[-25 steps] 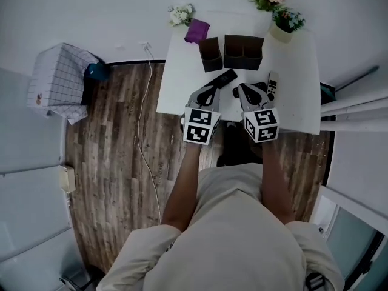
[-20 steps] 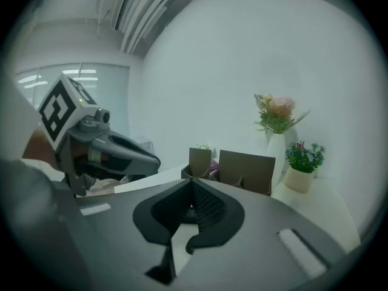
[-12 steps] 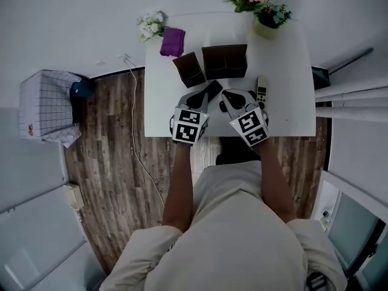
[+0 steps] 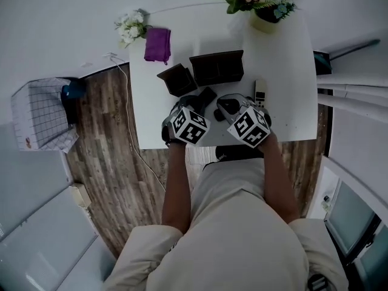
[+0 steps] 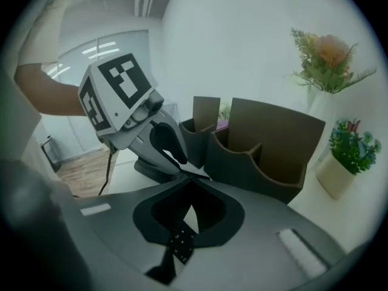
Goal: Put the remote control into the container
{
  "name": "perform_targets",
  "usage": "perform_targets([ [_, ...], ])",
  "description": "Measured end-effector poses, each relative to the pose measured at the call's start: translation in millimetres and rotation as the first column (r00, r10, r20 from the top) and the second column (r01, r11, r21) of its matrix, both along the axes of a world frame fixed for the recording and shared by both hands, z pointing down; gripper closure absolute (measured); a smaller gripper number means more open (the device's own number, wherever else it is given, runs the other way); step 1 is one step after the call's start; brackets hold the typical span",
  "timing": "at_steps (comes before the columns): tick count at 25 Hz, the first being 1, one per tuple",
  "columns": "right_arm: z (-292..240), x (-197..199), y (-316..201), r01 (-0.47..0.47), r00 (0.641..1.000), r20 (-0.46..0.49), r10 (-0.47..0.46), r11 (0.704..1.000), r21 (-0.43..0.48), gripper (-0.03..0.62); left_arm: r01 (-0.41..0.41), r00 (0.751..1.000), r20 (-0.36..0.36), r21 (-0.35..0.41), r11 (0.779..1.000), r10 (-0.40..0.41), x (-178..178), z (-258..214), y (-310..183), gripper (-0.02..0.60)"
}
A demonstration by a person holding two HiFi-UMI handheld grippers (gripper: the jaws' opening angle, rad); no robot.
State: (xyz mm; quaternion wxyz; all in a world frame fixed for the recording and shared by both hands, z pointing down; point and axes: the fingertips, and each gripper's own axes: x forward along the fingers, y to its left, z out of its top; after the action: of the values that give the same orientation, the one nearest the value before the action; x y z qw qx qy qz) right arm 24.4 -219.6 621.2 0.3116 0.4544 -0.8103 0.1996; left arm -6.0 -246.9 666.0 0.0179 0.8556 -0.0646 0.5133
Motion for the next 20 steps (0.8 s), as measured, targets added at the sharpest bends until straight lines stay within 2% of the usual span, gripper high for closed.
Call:
perform_targets([
  [3,11.2,3.6,2.0,0.073,0.997,-0.023,-0.074,0.996,-0.053,0.592,-0.075,0.991,0.114,0.007,0.997,0.074,2.6,14.8,0.0,0.438],
  [9,23.6,8.7,2.8,0.167,0.984,-0.033,-0.173,0.977,-0.13,0.592,-0.041,0.988,0.145,-0.065,0.997,0.05,3.5,23.4,-0.9,0.387],
  [11,23.6,9.5,1.6,0.201,0.976,-0.052,-0.21,0.97,-0.139,0.592,-0.066,0.978,0.19,-0.091,0.994,0.082,-6.2,22.5,4.2,0.328],
  [13,20.6,7.3,-2.7,0.24,0.965,-0.075,-0.25,0.963,-0.121,0.592,-0.09,0.967,0.228,-0.109,0.99,0.113,-15.4,23.6,9.9,0.313],
  [17,18.8,-18.6,-6.5,0.389,0.906,-0.147,-0.397,0.917,-0.082,0.592,-0.096,0.948,0.289,-0.143,0.985,0.134,-33.0,39.2,18.3,0.308],
  [20,21.8,-25.3,-10.2,0.448,0.867,-0.198,-0.458,0.889,-0.097,0.592,-0.098,0.936,0.322,-0.158,0.983,0.145,-39.3,48.2,20.1,0.305],
])
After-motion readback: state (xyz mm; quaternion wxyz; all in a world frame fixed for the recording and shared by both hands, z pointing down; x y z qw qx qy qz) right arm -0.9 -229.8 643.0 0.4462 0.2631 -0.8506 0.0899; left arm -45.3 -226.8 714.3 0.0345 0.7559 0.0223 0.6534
